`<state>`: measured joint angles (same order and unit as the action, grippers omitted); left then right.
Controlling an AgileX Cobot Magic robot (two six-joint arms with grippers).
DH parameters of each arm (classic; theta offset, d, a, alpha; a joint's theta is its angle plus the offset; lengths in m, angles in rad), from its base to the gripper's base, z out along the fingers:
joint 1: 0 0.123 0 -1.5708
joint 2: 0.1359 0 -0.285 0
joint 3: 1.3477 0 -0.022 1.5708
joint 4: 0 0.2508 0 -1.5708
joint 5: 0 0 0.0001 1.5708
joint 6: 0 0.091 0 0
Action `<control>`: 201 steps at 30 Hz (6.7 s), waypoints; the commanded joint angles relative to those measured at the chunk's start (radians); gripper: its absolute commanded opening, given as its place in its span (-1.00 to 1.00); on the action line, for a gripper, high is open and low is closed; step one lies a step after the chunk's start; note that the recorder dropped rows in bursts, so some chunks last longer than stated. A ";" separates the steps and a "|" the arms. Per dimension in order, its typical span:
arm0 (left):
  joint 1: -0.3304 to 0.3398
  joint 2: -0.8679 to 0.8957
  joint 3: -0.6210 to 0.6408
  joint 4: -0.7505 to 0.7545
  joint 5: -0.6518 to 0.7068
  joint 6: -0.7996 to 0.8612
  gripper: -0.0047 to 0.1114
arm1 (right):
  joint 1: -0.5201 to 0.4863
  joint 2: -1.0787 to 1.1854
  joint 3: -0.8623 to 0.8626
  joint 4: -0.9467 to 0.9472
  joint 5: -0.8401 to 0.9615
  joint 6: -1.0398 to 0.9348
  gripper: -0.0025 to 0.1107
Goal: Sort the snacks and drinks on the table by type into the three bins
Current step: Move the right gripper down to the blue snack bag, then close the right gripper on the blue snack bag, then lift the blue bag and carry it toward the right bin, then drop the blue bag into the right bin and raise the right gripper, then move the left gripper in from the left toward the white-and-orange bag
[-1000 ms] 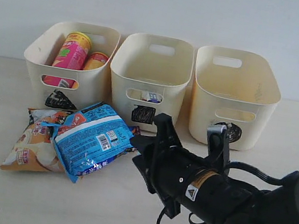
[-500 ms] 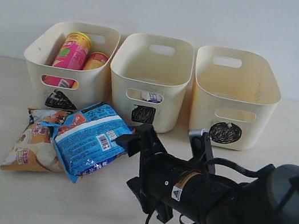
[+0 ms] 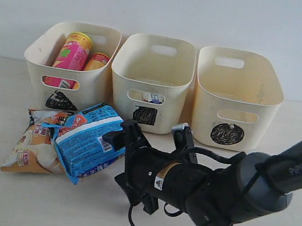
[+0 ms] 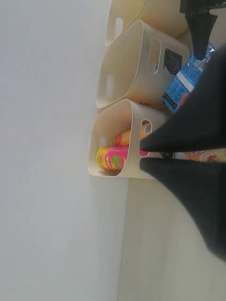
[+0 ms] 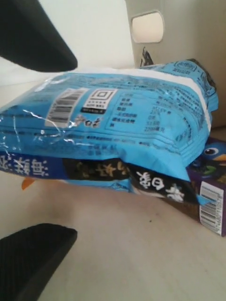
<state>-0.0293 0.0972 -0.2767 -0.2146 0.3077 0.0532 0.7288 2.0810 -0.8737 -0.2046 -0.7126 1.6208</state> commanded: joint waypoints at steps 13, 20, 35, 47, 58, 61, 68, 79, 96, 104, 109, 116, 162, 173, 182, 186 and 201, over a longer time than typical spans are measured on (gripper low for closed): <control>-0.006 -0.001 0.004 -0.005 0.000 0.006 -0.84 | 0.004 0.101 -0.143 -0.003 0.044 0.027 0.45; -0.006 -0.001 0.004 -0.005 0.000 0.006 -0.84 | 0.004 0.128 -0.194 -0.007 0.047 0.027 0.45; -0.006 -0.001 0.004 -0.005 0.003 0.006 -0.84 | 0.002 0.129 -0.207 -0.019 -0.033 0.026 -0.30; -0.006 -0.001 0.004 -0.005 0.004 0.006 -0.84 | 0.002 0.083 -0.203 -0.108 -0.153 -0.008 -0.96; -0.006 -0.001 0.004 -0.005 0.016 0.006 -0.84 | -0.002 -0.081 -0.080 -0.204 -0.159 -0.023 -0.96; -0.006 0.003 0.004 -0.005 0.041 0.006 -0.84 | -0.002 -0.148 -0.021 -0.227 -0.157 -0.090 -0.96; -0.006 0.076 0.055 -0.007 -0.014 0.006 -0.84 | -0.022 -0.324 0.071 -0.250 -0.092 -0.241 -0.96; -0.006 0.191 0.075 -0.054 -0.059 0.006 -0.84 | -0.257 -0.602 0.076 -0.617 0.258 -0.198 -0.96; -0.006 0.191 0.075 -0.054 -0.059 0.006 -0.84 | -0.572 -0.732 -0.005 -0.649 0.439 -0.233 -0.96; -0.006 0.191 0.075 -0.054 -0.059 0.006 -0.84 | -0.580 -0.529 -0.262 -0.647 0.642 -0.432 -0.96; -0.006 0.191 0.075 -0.054 -0.059 0.006 -0.84 | -0.580 -0.320 -0.426 -0.647 0.691 -0.454 -0.96; -0.006 0.191 0.075 -0.054 -0.057 0.006 -0.84 | -0.580 -0.204 -0.513 -0.642 0.668 -0.452 -0.88; -0.006 0.191 0.075 -0.054 -0.065 0.006 -0.84 | -0.580 -0.744 0.000 -0.092 0.884 -1.038 -0.96; -0.006 0.191 0.070 -0.057 -0.071 0.006 -0.84 | -0.580 -1.075 0.277 -0.092 0.825 -1.139 -0.96; -0.006 0.257 -0.063 -0.049 0.053 0.006 -0.84 | -0.580 -1.290 0.361 -0.092 0.927 -1.139 -0.96; -0.006 0.367 -0.137 -0.049 0.118 0.030 -0.84 | -0.580 -1.366 0.409 -0.092 0.927 -1.139 -0.96; -0.002 0.811 -0.467 -0.151 0.410 0.063 -0.84 | -0.577 -1.386 0.445 -0.062 0.945 -1.134 -0.96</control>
<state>-0.0293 0.8245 -0.6829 -0.3232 0.6595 0.0882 0.1520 0.7019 -0.4334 -0.2686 0.2303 0.4915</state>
